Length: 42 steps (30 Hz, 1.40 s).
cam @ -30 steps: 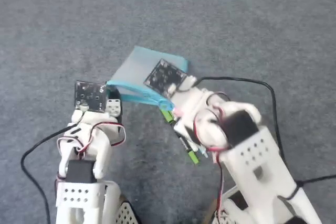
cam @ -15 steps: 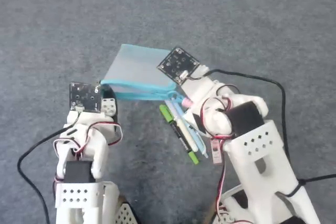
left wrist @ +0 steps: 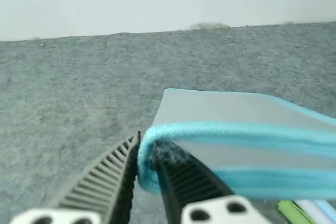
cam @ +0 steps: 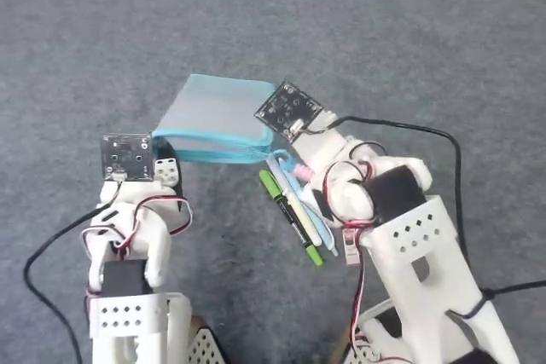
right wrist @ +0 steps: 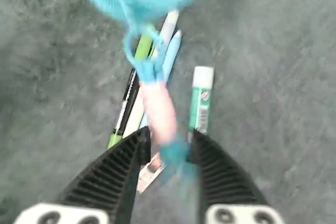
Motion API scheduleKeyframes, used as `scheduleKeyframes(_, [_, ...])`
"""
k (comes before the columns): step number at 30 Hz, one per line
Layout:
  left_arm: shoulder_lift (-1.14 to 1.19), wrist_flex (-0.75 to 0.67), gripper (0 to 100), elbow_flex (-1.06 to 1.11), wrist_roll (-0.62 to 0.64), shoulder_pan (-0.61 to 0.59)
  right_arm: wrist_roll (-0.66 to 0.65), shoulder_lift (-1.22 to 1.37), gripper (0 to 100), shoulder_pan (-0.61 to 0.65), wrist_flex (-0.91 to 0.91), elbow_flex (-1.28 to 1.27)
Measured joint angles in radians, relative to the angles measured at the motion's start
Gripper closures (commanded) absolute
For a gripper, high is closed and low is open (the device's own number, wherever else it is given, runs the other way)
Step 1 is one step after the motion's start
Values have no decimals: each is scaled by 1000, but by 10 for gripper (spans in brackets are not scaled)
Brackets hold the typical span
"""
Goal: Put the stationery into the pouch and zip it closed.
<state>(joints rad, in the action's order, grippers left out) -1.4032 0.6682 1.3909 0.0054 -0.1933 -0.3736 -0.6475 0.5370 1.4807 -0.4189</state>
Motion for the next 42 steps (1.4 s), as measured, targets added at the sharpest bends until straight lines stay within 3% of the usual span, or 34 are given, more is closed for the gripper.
scheduleKeyframes(3, [0, 0, 990, 0, 0, -9, 11, 0, 677, 28, 44, 0])
scheduleKeyframes(10, [0, 0, 990, 0, 0, -17, 14, -46, 678, 18, 138, 20])
scheduleKeyframes(16, [0, 0, 990, 0, 15, -66, 3, 37, 721, -173, 129, 5])
scheduleKeyframes(22, [0, 0, 990, 0, 20, -89, -26, 265, 730, -210, -3, -49])
scheduleKeyframes(31, [0, 0, 989, 0, 20, -89, -207, 431, 692, -270, -242, -140])
scheduleKeyframes(42, [0, 0, 989, 0, 20, -89, -229, 537, 692, -272, -393, -250])
